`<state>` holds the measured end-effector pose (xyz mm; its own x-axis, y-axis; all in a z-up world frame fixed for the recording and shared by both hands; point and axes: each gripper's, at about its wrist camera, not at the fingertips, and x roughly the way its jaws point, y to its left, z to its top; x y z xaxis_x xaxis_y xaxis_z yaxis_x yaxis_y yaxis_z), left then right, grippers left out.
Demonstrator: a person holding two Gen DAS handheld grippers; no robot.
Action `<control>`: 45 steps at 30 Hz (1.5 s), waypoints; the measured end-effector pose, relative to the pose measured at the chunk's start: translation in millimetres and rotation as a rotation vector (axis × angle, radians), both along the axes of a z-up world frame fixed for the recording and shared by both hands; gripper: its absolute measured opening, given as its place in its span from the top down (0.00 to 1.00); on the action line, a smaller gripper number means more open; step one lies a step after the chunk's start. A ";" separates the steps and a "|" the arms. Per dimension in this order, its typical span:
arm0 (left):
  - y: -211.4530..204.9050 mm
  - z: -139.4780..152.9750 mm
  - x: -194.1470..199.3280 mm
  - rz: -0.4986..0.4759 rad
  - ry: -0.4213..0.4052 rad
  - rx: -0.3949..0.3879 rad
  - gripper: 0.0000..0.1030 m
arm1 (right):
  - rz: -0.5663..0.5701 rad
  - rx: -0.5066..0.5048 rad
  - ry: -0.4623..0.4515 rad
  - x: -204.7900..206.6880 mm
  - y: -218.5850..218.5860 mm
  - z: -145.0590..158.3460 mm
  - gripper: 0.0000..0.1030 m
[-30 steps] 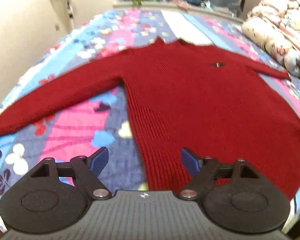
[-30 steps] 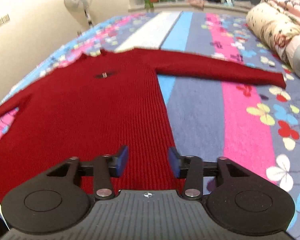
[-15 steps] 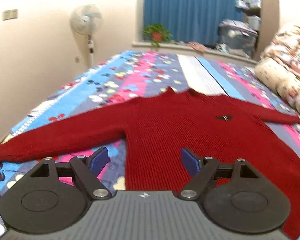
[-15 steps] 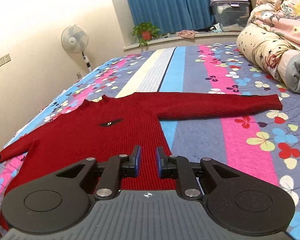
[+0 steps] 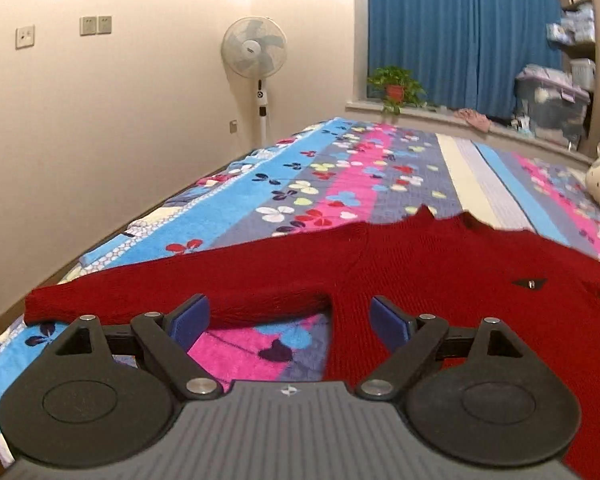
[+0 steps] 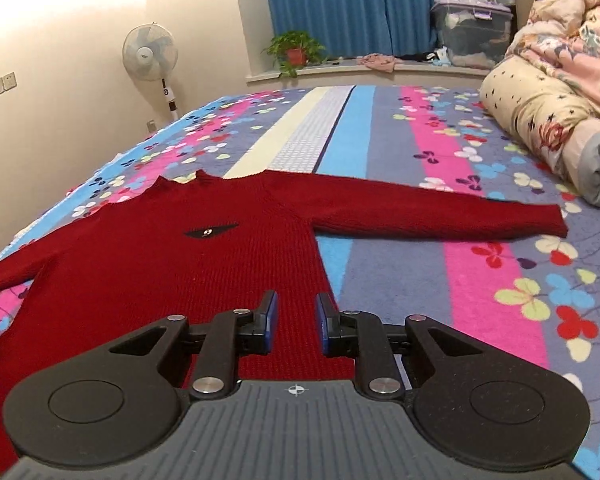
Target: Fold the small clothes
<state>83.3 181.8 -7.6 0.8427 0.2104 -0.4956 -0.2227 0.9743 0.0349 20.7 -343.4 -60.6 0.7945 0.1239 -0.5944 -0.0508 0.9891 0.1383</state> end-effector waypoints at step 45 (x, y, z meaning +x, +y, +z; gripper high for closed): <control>207.2 -84.2 87.5 0.575 0.199 -0.495 0.57 | 0.191 -0.272 0.349 53.6 53.1 -65.3 0.77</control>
